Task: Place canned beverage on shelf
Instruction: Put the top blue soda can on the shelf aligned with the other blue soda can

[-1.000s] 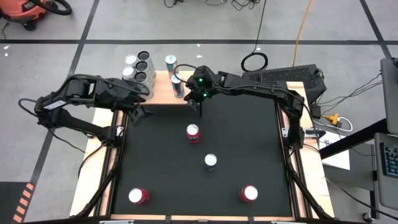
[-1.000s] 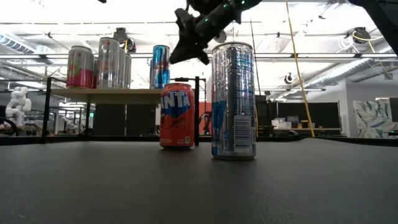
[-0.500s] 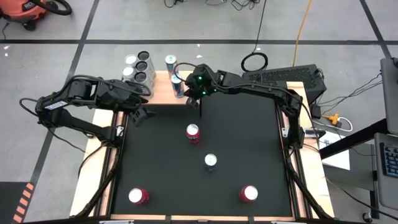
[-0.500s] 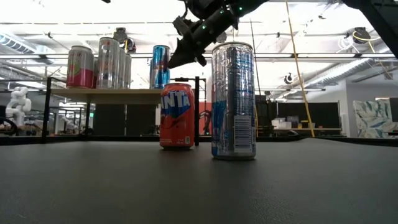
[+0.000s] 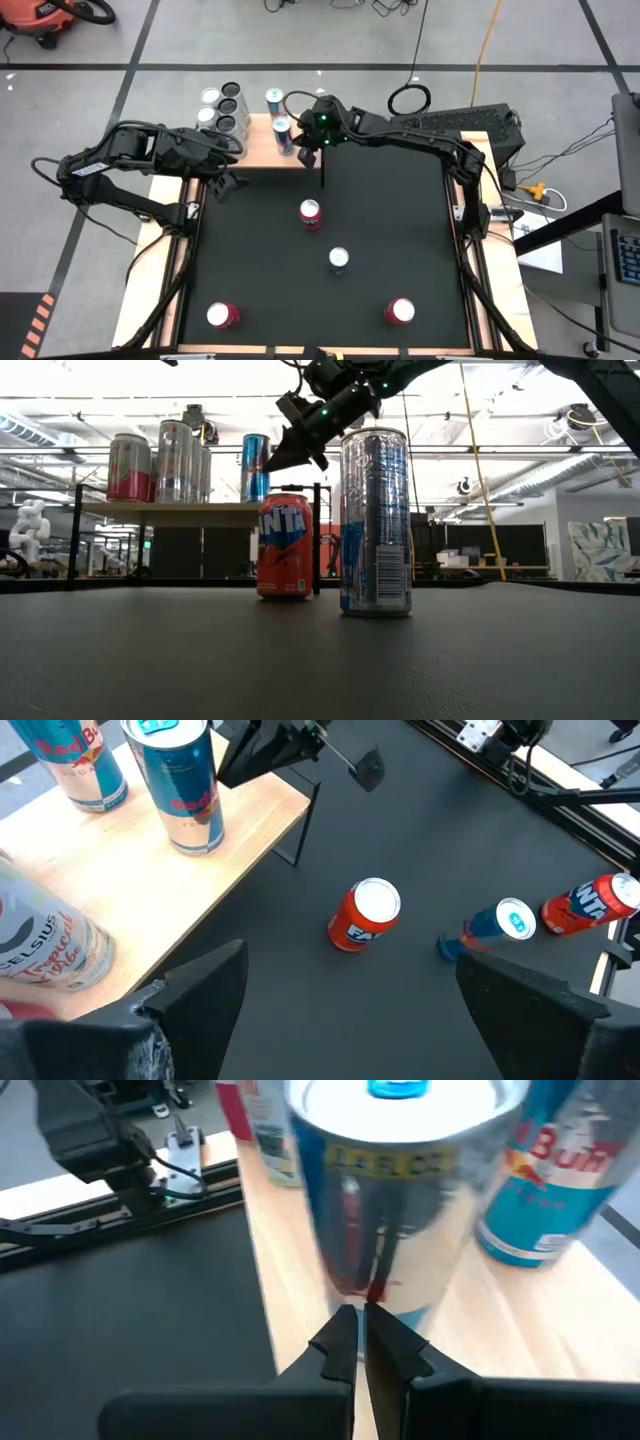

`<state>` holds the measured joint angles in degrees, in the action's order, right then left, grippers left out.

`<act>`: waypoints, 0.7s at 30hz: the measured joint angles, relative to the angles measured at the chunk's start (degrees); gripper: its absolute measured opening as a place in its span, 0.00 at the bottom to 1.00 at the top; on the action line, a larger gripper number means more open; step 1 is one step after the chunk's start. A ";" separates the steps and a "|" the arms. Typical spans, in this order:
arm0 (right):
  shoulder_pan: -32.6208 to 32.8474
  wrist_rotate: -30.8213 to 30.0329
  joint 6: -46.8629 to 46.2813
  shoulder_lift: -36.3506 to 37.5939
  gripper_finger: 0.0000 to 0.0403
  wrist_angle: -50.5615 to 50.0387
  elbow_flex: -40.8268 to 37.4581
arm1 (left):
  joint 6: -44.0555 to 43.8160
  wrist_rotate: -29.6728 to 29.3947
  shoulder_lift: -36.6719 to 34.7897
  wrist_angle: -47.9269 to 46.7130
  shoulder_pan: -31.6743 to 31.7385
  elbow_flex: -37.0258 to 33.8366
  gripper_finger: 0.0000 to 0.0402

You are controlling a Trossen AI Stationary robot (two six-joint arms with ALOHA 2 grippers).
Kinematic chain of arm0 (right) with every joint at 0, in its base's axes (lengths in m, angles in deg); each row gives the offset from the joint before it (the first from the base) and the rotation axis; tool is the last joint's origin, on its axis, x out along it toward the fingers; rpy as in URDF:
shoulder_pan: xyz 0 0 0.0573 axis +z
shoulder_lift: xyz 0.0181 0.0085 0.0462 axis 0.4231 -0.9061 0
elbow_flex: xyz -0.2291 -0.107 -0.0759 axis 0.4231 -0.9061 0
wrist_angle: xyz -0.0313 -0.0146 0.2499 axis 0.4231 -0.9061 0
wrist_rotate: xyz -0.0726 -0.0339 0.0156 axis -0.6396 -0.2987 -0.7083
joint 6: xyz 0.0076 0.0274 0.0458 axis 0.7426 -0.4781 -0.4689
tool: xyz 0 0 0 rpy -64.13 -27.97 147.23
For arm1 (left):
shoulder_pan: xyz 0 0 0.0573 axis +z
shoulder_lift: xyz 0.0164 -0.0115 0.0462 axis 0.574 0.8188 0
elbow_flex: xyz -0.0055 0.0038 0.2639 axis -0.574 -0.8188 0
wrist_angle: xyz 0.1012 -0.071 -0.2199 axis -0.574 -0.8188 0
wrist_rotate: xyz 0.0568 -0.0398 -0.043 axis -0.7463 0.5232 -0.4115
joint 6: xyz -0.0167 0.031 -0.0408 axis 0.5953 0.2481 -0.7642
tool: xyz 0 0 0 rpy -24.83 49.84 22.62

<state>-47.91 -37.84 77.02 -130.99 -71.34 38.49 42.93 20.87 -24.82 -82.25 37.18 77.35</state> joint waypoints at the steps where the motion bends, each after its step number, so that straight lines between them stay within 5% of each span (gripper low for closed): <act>1: -0.11 0.01 -0.06 0.00 0.00 -0.05 0.00 | 0.00 -0.02 0.00 0.00 0.00 0.00 0.90; 10: 1.71 2.60 -7.00 -0.09 0.00 -2.15 0.00 | -0.04 -0.16 0.00 -0.78 0.00 0.00 0.90; 21: 2.89 -4.68 -6.61 -1.81 0.00 1.12 0.02 | -0.31 -0.83 0.00 -0.72 0.00 0.00 0.90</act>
<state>-45.02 -42.52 70.41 -132.81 -70.22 38.51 42.61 20.04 -24.82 -82.97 37.18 77.35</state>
